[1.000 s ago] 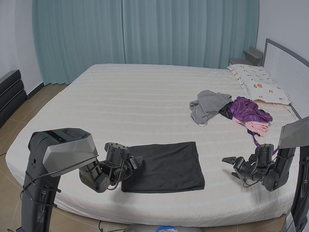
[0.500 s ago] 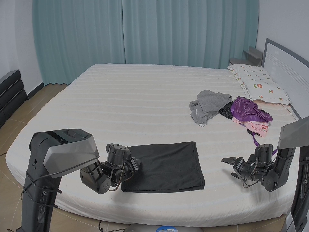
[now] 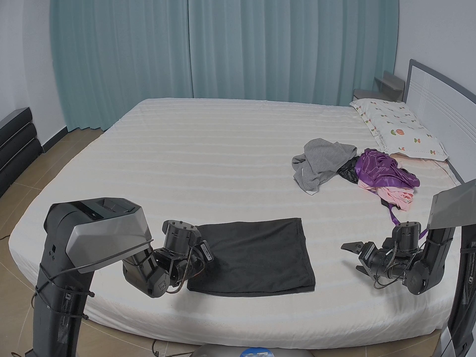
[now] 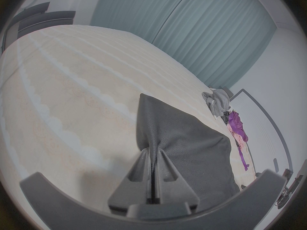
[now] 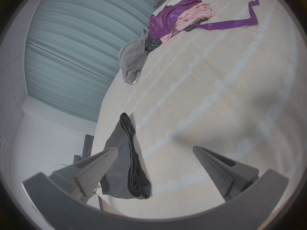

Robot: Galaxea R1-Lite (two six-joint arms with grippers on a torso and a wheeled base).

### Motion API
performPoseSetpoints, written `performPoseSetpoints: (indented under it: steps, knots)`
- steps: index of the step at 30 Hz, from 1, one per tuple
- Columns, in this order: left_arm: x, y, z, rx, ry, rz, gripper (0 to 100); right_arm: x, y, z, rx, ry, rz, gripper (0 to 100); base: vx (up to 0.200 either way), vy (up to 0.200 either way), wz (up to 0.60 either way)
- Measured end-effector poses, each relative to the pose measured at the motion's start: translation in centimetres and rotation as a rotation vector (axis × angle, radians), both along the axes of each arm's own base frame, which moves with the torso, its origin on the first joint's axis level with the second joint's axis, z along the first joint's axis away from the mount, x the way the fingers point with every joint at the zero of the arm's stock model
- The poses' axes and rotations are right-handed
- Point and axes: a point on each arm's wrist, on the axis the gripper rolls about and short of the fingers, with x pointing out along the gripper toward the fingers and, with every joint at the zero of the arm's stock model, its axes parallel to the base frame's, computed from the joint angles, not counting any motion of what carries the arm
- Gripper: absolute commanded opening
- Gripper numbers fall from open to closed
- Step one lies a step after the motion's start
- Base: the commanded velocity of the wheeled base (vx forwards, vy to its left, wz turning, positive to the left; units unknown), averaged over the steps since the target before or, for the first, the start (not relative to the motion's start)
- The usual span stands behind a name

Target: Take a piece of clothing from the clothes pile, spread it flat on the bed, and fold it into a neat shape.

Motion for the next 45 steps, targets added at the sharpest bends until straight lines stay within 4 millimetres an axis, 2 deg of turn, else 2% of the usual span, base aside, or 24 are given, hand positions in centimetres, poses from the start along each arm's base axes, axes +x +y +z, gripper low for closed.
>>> performPoseSetpoints:
  steps: [26, 45]
  knots:
    - [-0.4, 0.5, 0.6, -0.018, 0.012, 0.023, 0, 0.0, 0.0, 0.0, 0.0, 0.0, 0.0, 100, 0.0, 0.0, 0.0]
    - [-0.3, 1.1, 1.1, -0.022, 0.006, 0.036, 0, 0.0, 0.0, 0.0, 0.0, 0.0, 0.0, 100, 0.0, 0.2, 0.0]
